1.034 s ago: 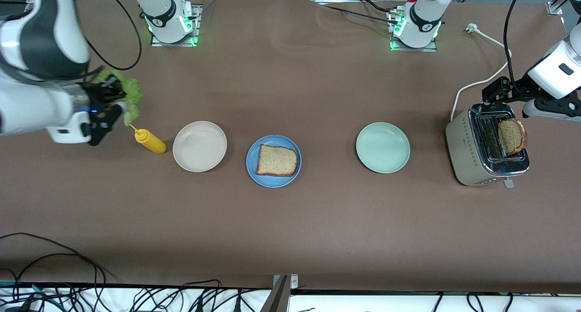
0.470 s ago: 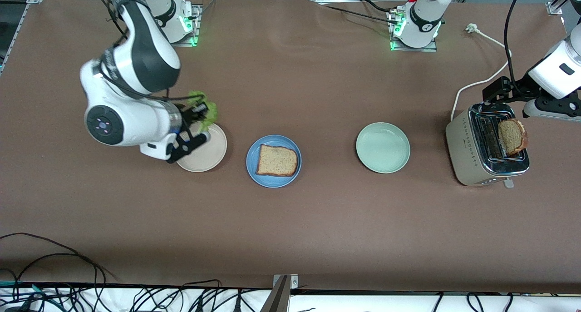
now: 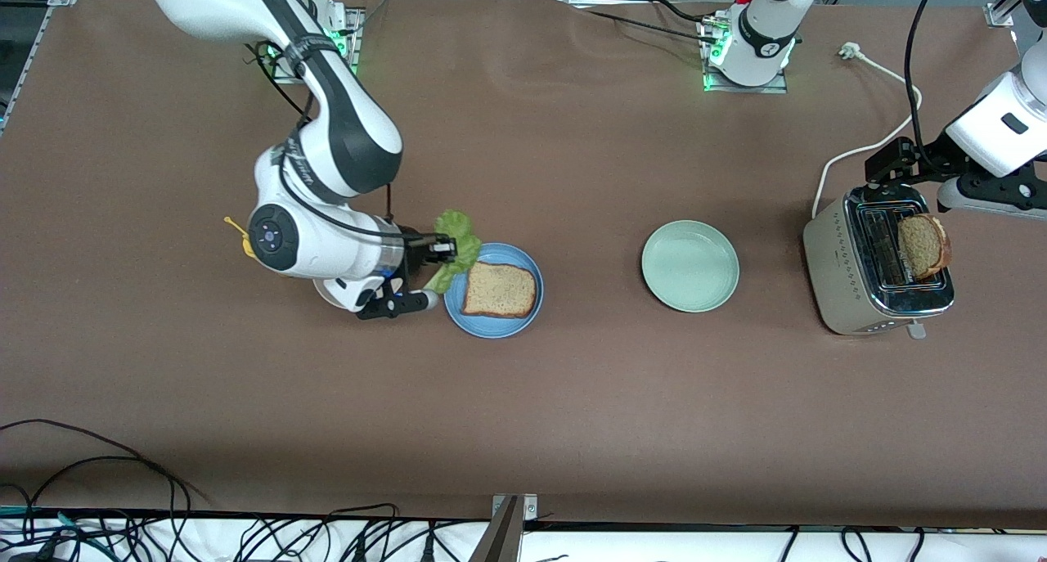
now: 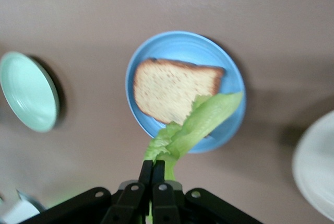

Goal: Make sandwich in blue plate with both arms
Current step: 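Carry the lettuce with the right gripper and release it onto the bread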

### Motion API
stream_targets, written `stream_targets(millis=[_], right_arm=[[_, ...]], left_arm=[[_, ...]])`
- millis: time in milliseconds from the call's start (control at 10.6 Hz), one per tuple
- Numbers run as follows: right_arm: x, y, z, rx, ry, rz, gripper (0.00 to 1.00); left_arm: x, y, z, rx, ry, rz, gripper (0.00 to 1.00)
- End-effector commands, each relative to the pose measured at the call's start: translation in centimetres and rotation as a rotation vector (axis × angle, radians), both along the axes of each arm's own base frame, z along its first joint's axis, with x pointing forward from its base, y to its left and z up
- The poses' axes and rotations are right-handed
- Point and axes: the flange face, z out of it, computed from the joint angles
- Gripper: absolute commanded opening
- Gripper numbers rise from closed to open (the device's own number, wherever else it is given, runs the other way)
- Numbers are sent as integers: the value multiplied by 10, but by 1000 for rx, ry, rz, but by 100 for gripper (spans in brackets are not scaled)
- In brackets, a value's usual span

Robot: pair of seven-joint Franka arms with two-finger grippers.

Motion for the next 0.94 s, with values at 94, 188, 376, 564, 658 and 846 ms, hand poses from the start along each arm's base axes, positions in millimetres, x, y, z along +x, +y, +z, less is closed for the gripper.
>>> stream_targets(millis=[94,188,376,564,658,846], right_arm=[[4,45,-43,24,-4,-268,0],[7,48,-55,29,-16,-311,0],[4,58,-71,31,-36,-325,0],[1,62,-85,19,-38,-311,0],[-2,65,-87,15,-35,-303,0],[-9,71,-94,3,-30,-285,99]], left_arm=[[-5,4,3,-7,-13,-13,100],[-5,5,3,-7,-15,-9,100],[-5,7,3,-7,-15,-6,100],[-5,7,2,-7,-13,-6,100],[-5,6,2,-7,-13,-8,100],[-5,6,2,-7,-13,-8,100]])
